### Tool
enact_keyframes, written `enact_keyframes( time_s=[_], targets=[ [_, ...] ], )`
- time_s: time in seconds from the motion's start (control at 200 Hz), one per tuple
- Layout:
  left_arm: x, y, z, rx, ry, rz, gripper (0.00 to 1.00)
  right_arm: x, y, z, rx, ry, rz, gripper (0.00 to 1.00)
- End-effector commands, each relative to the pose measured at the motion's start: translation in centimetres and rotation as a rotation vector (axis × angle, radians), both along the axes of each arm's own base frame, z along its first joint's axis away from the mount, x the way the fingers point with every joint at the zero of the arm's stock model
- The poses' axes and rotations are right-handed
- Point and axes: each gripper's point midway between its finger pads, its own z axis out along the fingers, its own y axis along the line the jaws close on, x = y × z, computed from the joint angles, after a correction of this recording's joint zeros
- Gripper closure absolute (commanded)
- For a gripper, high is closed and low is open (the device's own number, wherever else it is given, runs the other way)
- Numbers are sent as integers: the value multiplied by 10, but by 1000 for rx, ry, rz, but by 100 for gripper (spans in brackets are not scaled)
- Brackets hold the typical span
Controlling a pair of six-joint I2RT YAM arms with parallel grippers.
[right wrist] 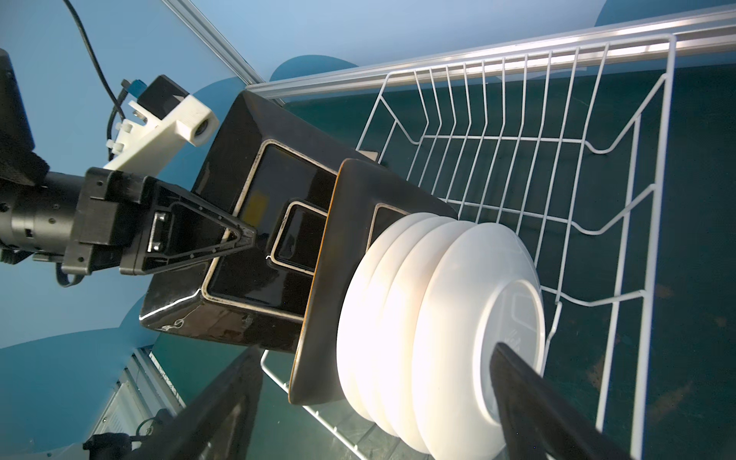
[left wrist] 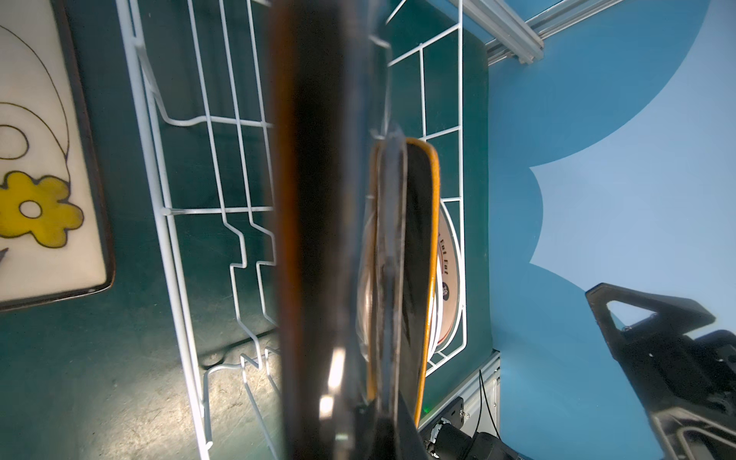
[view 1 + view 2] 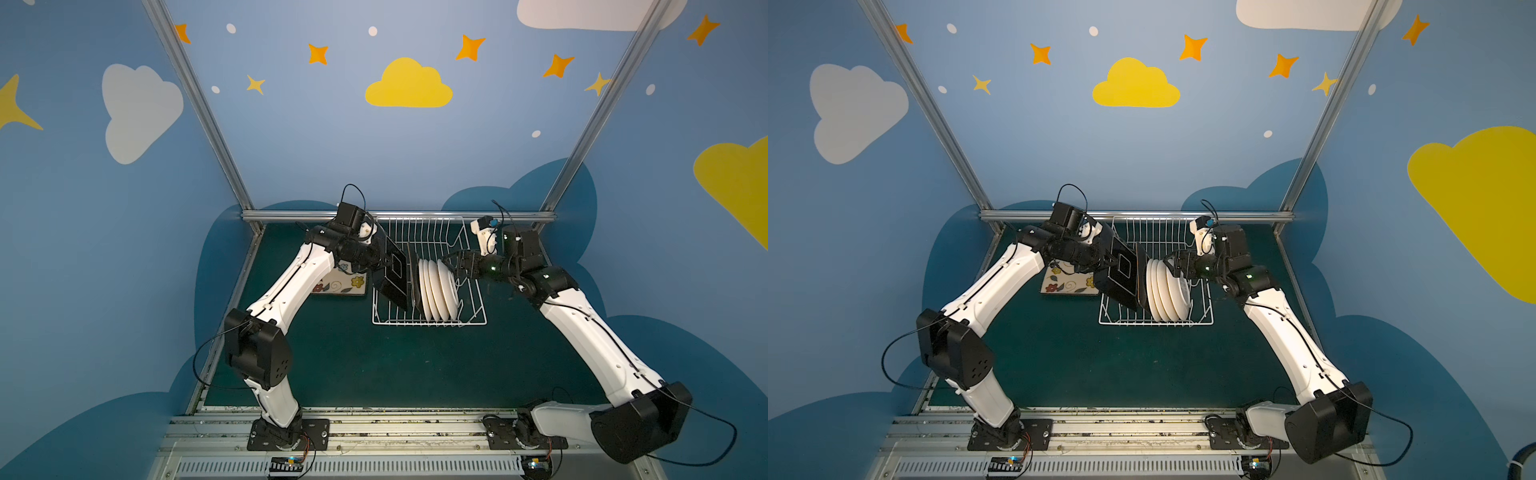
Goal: Unload the plates from the dish rack
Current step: Pick up a plate from the dish rack.
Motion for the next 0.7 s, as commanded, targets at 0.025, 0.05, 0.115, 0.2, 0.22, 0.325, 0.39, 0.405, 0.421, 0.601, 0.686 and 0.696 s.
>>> enact_keyframes(
  time_s=[0.025,0.05,0.115,0.2,0.22,0.325,0.39,0.405,0.421,0.601,0.686,0.696],
  targets=[
    [18,23,79,-22,-283,41,97,2,3,7,22,-19,4,11],
    [19,24,80,-22,-289,45,97,2,3,7,23,-21,4,11],
    [20,29,86,-19,-312,53,97,3,3,8,27,-23,5,11],
    [22,34,94,-10,-349,60,97,3,4,8,27,-23,10,11],
    [22,34,96,-8,-358,59,97,3,4,8,25,-21,10,11],
    [23,38,110,7,-418,53,97,4,5,9,31,-24,8,11],
    [23,40,118,18,-453,48,97,4,6,10,36,-26,12,11],
    [24,40,119,21,-460,49,97,5,6,10,37,-25,11,11],
    [24,41,121,24,-467,51,97,5,5,10,36,-25,10,11],
    [25,46,141,40,-546,47,97,5,7,11,44,-28,17,11],
    [25,47,150,44,-594,44,97,5,8,13,46,-30,17,11],
    [25,47,152,44,-602,42,97,5,7,13,47,-29,15,11]
  ],
)
